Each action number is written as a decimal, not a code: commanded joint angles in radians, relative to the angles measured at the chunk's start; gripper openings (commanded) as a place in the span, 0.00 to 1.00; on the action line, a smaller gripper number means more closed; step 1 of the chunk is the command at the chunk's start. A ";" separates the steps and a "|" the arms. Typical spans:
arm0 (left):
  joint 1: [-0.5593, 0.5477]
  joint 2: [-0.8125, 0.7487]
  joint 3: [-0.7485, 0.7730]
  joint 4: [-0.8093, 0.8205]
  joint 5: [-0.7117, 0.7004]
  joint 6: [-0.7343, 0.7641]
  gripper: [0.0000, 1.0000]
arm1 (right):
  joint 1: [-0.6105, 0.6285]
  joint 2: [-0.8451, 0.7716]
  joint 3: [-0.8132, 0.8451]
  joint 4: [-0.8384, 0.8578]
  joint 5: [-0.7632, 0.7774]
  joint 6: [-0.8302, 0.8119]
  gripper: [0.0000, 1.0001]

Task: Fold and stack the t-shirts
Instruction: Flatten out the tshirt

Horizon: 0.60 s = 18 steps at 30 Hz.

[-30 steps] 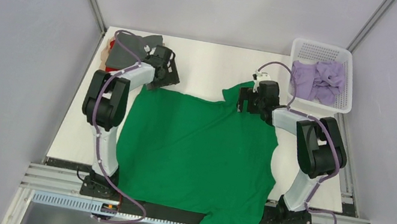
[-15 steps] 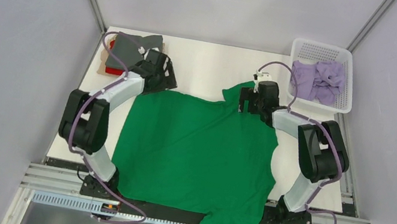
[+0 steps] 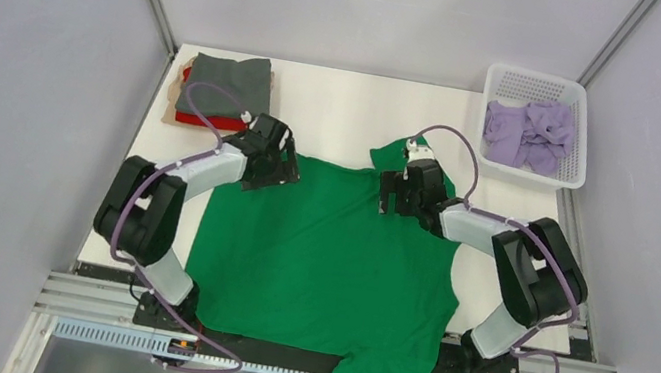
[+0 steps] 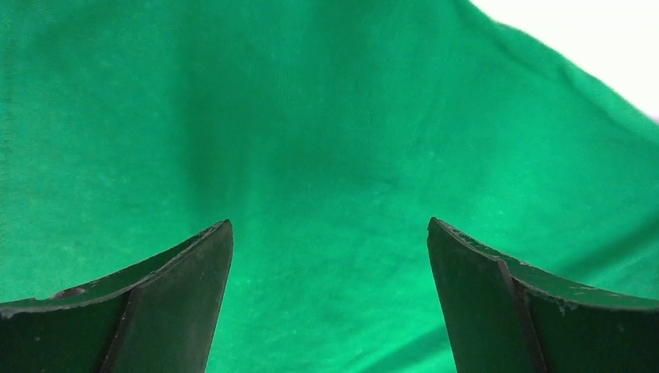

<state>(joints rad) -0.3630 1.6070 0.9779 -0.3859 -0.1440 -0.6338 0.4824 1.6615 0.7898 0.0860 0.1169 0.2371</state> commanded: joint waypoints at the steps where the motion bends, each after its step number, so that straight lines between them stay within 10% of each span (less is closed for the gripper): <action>1: -0.010 0.090 0.050 0.025 0.013 -0.037 1.00 | -0.005 0.057 0.038 -0.023 0.085 0.036 0.98; 18: -0.010 0.401 0.342 -0.018 -0.010 0.028 1.00 | -0.143 0.190 0.144 -0.053 0.108 0.028 0.98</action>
<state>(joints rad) -0.3729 1.9041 1.2503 -0.4255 -0.1864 -0.6319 0.3985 1.7767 0.8997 0.0910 0.2211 0.2619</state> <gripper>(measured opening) 0.994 0.979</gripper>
